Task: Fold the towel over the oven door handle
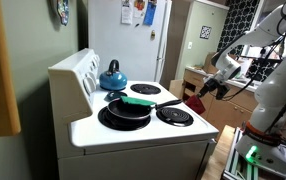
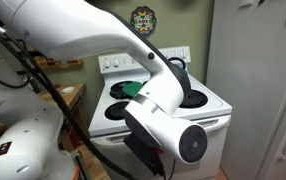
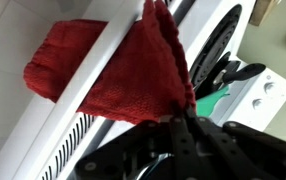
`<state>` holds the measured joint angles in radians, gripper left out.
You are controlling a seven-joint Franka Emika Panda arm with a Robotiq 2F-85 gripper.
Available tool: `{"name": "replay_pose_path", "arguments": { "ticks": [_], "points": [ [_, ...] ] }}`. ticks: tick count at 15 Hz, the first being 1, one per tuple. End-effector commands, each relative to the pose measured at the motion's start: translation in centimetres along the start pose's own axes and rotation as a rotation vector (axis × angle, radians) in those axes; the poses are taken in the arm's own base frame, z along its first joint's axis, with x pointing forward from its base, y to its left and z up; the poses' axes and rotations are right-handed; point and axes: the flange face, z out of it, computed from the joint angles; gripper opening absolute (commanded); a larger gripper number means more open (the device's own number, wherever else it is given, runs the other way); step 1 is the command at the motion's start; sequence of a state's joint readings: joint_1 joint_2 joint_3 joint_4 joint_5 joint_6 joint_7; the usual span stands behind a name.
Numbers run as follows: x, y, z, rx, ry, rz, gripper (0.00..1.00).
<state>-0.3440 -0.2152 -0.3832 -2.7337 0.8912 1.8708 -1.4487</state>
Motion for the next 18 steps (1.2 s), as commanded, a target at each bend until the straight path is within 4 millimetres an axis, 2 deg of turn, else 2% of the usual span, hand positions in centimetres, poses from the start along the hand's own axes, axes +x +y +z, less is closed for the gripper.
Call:
{"name": "replay_pose_path", "arguments": {
  "ticks": [1, 7, 8, 18],
  "points": [
    [-0.1, 0.3, 0.1, -0.009, -0.005, 0.012, 0.04],
    [0.0, 0.6, 0.1, -0.014, -0.009, 0.023, 0.04],
    [0.0, 0.6, 0.1, -0.014, -0.009, 0.023, 0.01],
    [-2.5, 5.8, -4.5, -0.187, 0.028, 0.333, 0.01]
  ]
}}
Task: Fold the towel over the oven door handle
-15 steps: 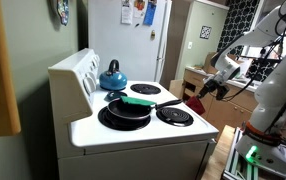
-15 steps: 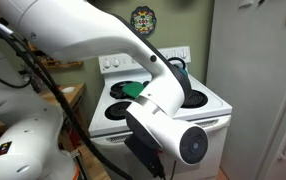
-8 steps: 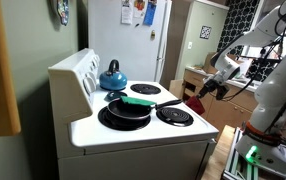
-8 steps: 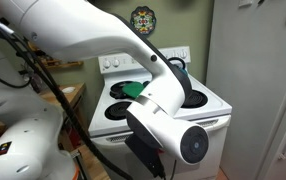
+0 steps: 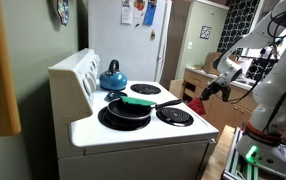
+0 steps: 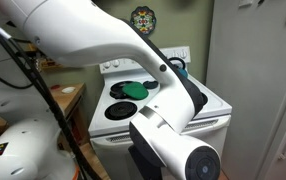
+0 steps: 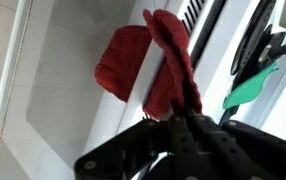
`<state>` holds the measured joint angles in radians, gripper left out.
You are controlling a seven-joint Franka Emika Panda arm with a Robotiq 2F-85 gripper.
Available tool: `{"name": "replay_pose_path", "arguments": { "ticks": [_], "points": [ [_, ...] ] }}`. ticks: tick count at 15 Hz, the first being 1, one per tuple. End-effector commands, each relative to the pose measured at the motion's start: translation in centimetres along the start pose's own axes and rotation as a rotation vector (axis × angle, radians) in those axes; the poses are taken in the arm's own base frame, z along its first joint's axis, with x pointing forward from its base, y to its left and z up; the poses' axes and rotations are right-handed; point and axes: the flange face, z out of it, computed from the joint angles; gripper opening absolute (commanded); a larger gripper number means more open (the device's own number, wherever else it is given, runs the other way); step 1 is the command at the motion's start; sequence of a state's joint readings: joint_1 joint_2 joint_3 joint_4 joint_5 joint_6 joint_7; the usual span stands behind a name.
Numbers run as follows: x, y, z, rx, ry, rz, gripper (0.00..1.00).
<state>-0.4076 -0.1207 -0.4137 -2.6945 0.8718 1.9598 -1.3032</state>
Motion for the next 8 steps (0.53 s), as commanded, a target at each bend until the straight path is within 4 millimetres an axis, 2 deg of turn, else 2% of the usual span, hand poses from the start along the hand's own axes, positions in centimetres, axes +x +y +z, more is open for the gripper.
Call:
{"name": "replay_pose_path", "arguments": {
  "ticks": [1, 3, 8],
  "points": [
    [0.1, 2.6, -1.7, -0.099, -0.001, 0.116, 0.01],
    [0.5, 3.6, -1.9, -0.138, -0.010, 0.160, 0.01],
    [1.7, 5.2, -0.3, -0.121, -0.057, 0.194, 0.01]
  ]
}}
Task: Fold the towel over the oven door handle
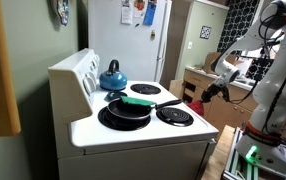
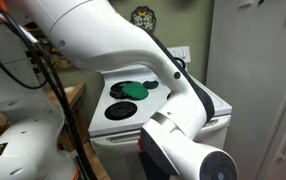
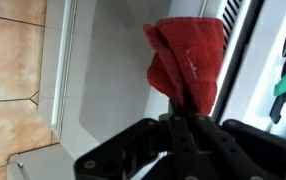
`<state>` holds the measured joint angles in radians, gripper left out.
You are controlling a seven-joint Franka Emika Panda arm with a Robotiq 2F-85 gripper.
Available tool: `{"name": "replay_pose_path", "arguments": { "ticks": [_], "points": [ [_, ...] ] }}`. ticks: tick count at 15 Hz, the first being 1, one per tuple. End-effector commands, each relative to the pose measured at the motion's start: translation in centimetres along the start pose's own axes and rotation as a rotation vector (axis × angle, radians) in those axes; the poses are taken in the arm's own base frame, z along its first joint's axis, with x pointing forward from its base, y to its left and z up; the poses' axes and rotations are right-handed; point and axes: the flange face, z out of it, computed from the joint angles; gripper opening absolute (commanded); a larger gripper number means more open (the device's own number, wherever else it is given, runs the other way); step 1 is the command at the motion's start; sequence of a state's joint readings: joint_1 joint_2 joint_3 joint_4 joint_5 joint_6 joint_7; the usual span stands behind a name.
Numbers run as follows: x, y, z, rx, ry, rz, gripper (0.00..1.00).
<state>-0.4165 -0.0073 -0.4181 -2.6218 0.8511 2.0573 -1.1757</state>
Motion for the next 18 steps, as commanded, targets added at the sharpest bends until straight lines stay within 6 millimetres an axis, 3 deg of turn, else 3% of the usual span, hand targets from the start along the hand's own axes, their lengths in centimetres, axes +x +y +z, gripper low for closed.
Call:
{"name": "replay_pose_path", "arguments": {
  "ticks": [1, 10, 11, 12, 14, 18],
  "points": [
    [1.2, 1.6, 1.4, -0.002, -0.062, 0.037, 0.01],
    [3.0, 5.2, 5.1, -0.030, -0.161, 0.127, 0.01],
    [3.2, 5.5, 5.4, -0.032, -0.167, 0.133, 0.08],
    [3.4, 5.6, 5.5, -0.040, -0.166, 0.137, 0.30],
    [3.8, 5.9, 5.8, -0.045, -0.174, 0.147, 0.33],
    [4.4, 6.2, 5.7, -0.057, -0.176, 0.157, 0.62]
  ]
}}
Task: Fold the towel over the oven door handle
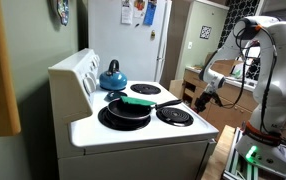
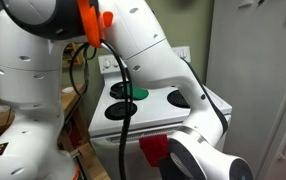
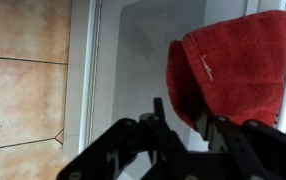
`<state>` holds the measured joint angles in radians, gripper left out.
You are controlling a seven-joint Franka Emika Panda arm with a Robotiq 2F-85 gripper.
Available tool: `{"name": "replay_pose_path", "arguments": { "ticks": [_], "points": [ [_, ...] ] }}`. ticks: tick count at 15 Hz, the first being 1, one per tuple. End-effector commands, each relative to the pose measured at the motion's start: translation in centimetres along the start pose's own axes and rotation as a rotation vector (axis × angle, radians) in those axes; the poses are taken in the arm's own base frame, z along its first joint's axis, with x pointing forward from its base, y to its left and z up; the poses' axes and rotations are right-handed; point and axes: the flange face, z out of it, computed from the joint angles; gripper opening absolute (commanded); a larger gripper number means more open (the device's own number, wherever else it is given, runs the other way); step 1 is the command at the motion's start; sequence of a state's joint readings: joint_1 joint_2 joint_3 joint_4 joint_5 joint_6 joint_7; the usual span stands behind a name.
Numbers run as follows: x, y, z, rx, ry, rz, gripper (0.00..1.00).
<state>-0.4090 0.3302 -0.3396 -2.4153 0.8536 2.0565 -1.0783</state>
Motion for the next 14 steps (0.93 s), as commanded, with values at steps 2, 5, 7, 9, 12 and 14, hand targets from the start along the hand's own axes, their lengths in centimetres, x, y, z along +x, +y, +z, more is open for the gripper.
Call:
{"name": "replay_pose_path", "arguments": {
  "ticks": [2, 5, 7, 9, 12, 14],
  "points": [
    [0.6, 0.5, -0.2, -0.011, -0.006, 0.030, 0.78],
    [0.6, 0.7, -0.2, -0.022, -0.015, 0.052, 0.99],
    [0.6, 1.1, 0.0, -0.038, -0.031, 0.089, 1.00],
    [0.6, 1.6, 0.3, -0.049, -0.055, 0.123, 1.00],
    [0.6, 2.5, 0.9, -0.053, -0.086, 0.168, 1.00],
    [0.7, 3.2, 1.3, -0.059, -0.120, 0.211, 1.00]
  ]
}}
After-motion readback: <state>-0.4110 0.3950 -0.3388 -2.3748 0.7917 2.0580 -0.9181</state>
